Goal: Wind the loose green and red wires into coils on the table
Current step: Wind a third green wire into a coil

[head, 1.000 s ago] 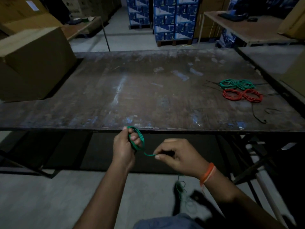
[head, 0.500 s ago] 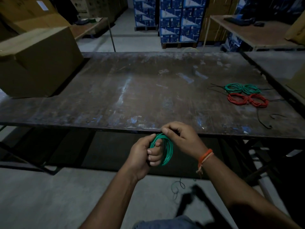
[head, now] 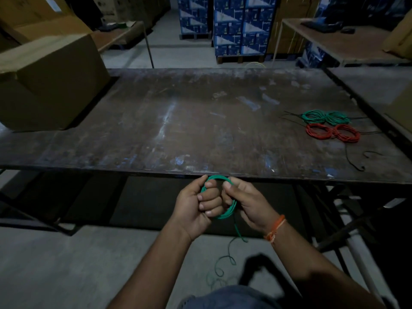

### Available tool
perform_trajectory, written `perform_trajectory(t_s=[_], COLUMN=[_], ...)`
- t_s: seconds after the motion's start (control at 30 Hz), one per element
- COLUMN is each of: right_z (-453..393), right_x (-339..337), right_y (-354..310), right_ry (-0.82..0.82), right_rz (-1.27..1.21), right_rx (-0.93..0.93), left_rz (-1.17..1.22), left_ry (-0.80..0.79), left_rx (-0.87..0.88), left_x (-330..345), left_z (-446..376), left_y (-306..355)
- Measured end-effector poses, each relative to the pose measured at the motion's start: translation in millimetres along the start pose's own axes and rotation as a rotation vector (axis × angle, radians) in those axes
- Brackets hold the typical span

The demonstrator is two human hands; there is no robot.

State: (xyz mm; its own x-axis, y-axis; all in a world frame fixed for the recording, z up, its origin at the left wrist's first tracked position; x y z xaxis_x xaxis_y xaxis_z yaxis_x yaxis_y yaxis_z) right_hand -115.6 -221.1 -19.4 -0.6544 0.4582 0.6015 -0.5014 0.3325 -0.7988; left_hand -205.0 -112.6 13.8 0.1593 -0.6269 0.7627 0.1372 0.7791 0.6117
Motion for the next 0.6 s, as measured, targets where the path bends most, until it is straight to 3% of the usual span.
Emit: perform_trajectory(t_s=[0.17,0.23,0.33,0.43,0.5,0.6], right_z=[17.4,27.0,32.4,25.3,15.3,1.7], right_x=[-33.7,-37.9,-5.0,39.9,53.4,56.3], right_y=[-14.4,-19.8,-26.1,-40.2,-53.5,-70.7], right_ry=[0.025,-0.031,-0.236,-0.305,-0.275,-0.253], right_rz=[0.578,0.851,1.116,1.157,1.090,1.045], right_rx=[0.041,0.023,-0.094,-0.290,-0.335,-0.344], left_rz=[0.206,0.185,-0.078,-0.608,-0.867,-0.856], left_ry=[0.216,0.356,0.578,0.693,0.665,0.447], left_rx=[0.249,0.374,0.490,0.451,0.420,0.286], left_x=[-32.0,-45.5,-48.6,-33.5,-25.1,-17.9], left_z=[5.4,5.1,0.6,-1.3,0.9,2.0], left_y=[28.8,42.0,41.2,18.6,7.2,2.5])
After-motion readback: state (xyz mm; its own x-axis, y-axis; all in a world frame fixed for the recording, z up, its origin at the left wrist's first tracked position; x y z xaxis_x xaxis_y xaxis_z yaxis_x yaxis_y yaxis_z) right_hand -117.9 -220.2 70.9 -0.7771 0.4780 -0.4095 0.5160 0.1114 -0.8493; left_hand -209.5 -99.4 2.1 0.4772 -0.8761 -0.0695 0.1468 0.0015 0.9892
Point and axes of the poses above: each hand's wrist, its own z-axis away from the middle knuckle, its own x-axis out of the palm, y = z × x, the point moved 2 cm from there along -z, towards the middle knuckle, and after that the axes turned 15 degrees about -z, right-handed, at the moved point
